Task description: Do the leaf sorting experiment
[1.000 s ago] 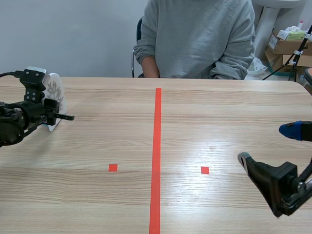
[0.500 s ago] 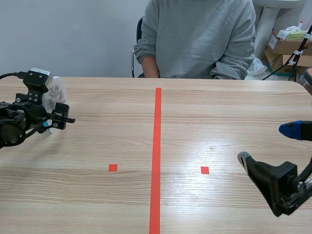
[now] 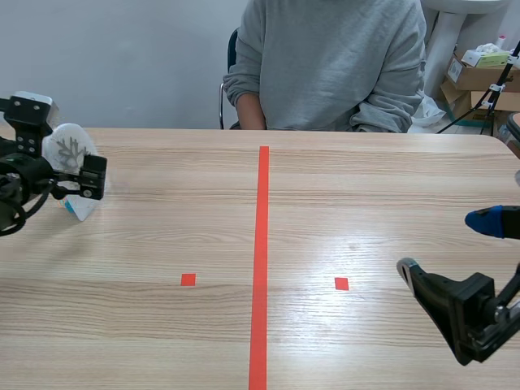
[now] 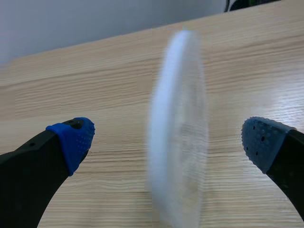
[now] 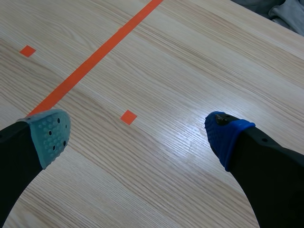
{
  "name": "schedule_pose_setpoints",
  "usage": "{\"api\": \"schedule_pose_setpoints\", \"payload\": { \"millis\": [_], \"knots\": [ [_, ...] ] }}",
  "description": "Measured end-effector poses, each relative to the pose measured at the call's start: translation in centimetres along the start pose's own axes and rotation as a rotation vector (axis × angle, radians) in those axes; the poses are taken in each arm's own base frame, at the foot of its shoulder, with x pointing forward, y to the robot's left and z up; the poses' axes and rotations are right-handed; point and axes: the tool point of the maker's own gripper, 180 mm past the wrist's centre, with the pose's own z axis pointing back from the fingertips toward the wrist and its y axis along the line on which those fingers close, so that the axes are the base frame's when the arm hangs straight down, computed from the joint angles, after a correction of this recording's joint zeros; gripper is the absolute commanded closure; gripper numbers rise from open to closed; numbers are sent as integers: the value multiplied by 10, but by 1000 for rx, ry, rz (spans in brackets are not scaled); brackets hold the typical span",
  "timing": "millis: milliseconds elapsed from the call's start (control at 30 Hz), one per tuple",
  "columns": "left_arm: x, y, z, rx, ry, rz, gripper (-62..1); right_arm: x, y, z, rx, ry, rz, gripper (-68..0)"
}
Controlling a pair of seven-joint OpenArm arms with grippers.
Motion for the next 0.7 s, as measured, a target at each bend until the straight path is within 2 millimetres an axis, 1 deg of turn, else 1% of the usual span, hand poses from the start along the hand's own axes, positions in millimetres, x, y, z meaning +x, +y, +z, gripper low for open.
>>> {"api": "schedule_pose_setpoints", "payload": {
  "millis": [133,200,267,300,367,533,633,700],
  "knots": [
    [16,21,17,12,-43,-26,-623,-1,0,0,0,7,0,-578],
    [27,23,30,0,-69,-42,-623,-1,0,0,0,6,0,-578],
    [37,19,46,-29,-99,-88,-623,-1,0,0,0,6,0,-578],
    [40,15,55,-51,-116,-105,-623,-1,0,0,0,6,0,-578],
    [40,3,77,-100,-123,-154,-623,-1,0,0,0,6,0,-578],
    [21,-29,145,-219,-93,-165,-623,-1,0,0,0,6,0,-578],
    [19,-57,186,-314,-93,-160,-623,-1,0,0,0,6,0,-578],
    [18,-77,209,-381,-88,-146,-623,-1,0,0,0,6,0,-578]
  ]
}}
